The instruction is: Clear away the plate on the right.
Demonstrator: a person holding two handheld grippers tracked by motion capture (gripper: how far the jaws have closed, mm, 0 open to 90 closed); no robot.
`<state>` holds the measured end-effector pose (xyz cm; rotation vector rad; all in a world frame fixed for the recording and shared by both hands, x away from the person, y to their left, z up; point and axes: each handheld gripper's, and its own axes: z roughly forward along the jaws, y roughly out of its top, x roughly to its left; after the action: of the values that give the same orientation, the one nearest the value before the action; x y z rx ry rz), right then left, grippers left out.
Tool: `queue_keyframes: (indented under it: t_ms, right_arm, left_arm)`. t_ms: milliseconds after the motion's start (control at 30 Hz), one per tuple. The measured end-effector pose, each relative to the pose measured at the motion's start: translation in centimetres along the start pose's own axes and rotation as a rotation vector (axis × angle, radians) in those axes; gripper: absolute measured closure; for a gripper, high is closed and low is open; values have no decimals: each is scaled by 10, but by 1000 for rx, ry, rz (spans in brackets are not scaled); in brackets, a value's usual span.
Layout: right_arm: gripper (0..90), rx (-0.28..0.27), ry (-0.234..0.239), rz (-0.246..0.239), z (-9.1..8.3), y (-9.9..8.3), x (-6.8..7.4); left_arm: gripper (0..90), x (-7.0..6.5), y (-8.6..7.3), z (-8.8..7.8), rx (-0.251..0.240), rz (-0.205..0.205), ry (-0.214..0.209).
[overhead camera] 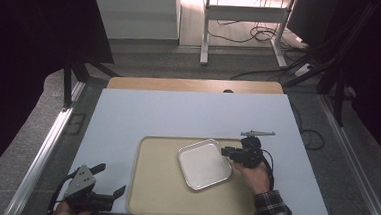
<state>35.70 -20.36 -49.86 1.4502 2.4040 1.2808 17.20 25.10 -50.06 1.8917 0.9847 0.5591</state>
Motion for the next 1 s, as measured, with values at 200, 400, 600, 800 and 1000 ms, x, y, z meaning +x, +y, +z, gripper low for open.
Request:
queue_keyframes:
  t_ms: [200, 400, 600, 800, 1000]
  right_arm:
    - [654, 6, 49, -61, -8, -3, 7]
    - [661, 28, 90, -134, -15, -10, 20]
    - [781, 39, 144, -175, -21, -17, 35]
    - [897, 61, 205, -213, -22, -27, 48]
    - [900, 100, 243, -264, -20, -41, 63]
  left_arm:
    - [31, 0, 0, 0, -1, -1, 0]
    - [31, 0, 0, 0, 0, 0, 0]
    - [31, 0, 0, 0, 1, 0, 0]
    - [31, 0, 0, 0, 1, 0, 0]
    - [31, 0, 0, 0, 1, 0, 0]
